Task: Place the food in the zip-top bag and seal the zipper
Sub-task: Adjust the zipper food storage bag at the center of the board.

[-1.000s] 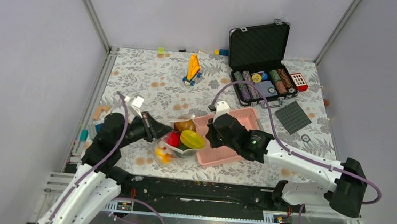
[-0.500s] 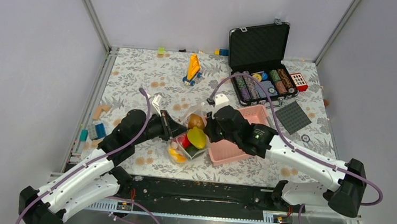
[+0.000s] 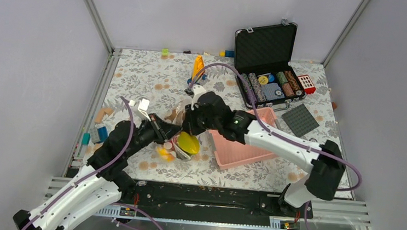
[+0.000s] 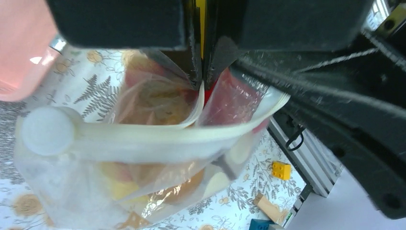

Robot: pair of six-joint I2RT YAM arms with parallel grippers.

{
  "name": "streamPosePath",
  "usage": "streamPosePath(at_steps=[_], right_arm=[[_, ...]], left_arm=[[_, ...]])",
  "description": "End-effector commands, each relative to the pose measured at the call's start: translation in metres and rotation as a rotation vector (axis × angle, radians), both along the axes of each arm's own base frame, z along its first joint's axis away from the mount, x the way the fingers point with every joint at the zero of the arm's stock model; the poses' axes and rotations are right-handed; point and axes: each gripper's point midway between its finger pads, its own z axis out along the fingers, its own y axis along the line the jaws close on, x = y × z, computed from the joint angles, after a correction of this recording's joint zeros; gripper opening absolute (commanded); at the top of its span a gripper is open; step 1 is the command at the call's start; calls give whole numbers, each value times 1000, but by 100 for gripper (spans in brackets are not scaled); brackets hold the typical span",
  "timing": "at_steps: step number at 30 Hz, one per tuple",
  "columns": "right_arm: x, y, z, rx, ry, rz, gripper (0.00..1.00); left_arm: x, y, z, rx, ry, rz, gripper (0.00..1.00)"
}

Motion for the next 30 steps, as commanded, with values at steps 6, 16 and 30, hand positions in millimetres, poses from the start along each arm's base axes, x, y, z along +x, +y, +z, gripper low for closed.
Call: streamPosePath(at_steps=[6,16,30], right_arm=[[15,8,37,8,-104,-14,0],[16,-15,24,-92,-71,-87,0],[23,-63,35,-327,-110,-163,1]], left_arm=[[6,29,9,-25,-10,167,1],[12,23,-4,19,33,161,3],[14,32,2,89,23,191,7]])
